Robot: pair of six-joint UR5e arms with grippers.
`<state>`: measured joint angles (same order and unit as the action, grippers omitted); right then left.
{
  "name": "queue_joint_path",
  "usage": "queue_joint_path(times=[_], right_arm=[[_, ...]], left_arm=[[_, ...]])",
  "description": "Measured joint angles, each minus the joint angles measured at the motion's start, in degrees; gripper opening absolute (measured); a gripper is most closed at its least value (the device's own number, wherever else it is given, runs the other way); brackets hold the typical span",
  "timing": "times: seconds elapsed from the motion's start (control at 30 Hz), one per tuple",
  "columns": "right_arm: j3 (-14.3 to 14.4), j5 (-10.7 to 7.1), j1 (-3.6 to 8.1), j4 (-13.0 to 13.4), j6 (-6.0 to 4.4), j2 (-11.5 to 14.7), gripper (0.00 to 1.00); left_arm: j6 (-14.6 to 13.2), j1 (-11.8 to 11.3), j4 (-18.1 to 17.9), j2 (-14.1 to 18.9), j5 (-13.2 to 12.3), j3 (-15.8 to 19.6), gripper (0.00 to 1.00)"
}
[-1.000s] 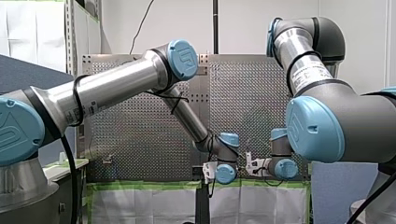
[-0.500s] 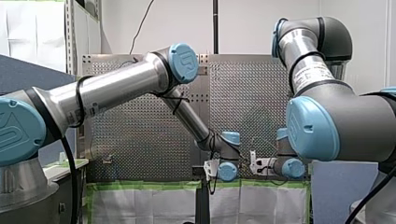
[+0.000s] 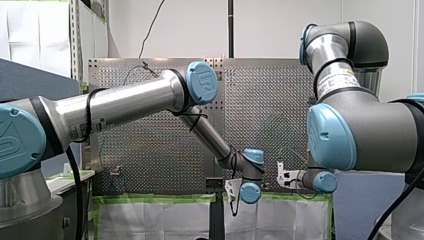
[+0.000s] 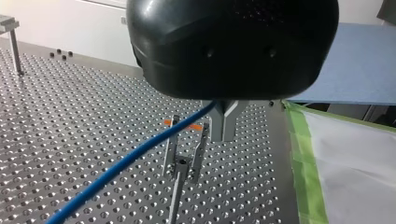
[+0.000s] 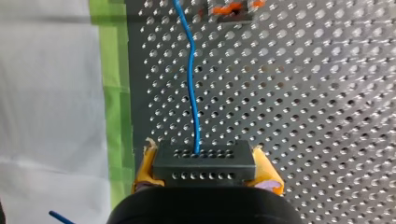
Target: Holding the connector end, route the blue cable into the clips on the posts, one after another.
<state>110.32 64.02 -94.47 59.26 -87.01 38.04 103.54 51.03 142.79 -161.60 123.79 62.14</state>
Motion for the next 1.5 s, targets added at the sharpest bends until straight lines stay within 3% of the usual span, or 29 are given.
queue_joint_path(times=[0.2, 0.33, 0.43, 0.67, 0.9, 1.07, 1.27, 1.5], right_arm=[[-2.04, -0.04, 0.70, -0.51, 1.48, -3.22, 0.00], [-2.64, -0.06, 0.95, -0.78, 1.79, -4.04, 0.00], [-3.74, -0.59, 1.41, -1.75, 2.64, -4.18, 0.00], [-7.62, -4.07, 2.17, -5.60, 4.08, -4.23, 0.00], [-9.46, -8.10, 2.30, -8.01, 4.75, -4.25, 0.00], [-9.74, -9.50, 2.31, -8.48, 4.78, -4.25, 0.00], [-9.79, -9.61, 2.58, -8.60, 4.48, -4.25, 0.00], [-10.22, -9.45, 3.16, -8.48, 3.80, -4.24, 0.00]], left_arm=[[-0.17, -0.57, -0.05, -0.04, 0.30, -0.20, 0.00], [-0.43, -0.70, -0.05, -0.04, 0.49, -0.21, 0.00], [-1.08, -0.72, 0.00, -0.05, 0.84, -0.22, 0.00], [-2.12, -0.80, -0.04, -0.05, 1.22, -0.27, 0.00], [-2.11, -0.98, 0.07, -1.55, 0.44, -1.86, 0.00], [-2.04, -0.95, 0.63, -4.12, 0.49, -4.86, 0.00], [-2.03, -1.37, 2.17, -4.86, 1.06, -7.93, 0.00], [-2.09, -1.64, 2.81, -4.88, 1.53, -8.93, 0.00]])
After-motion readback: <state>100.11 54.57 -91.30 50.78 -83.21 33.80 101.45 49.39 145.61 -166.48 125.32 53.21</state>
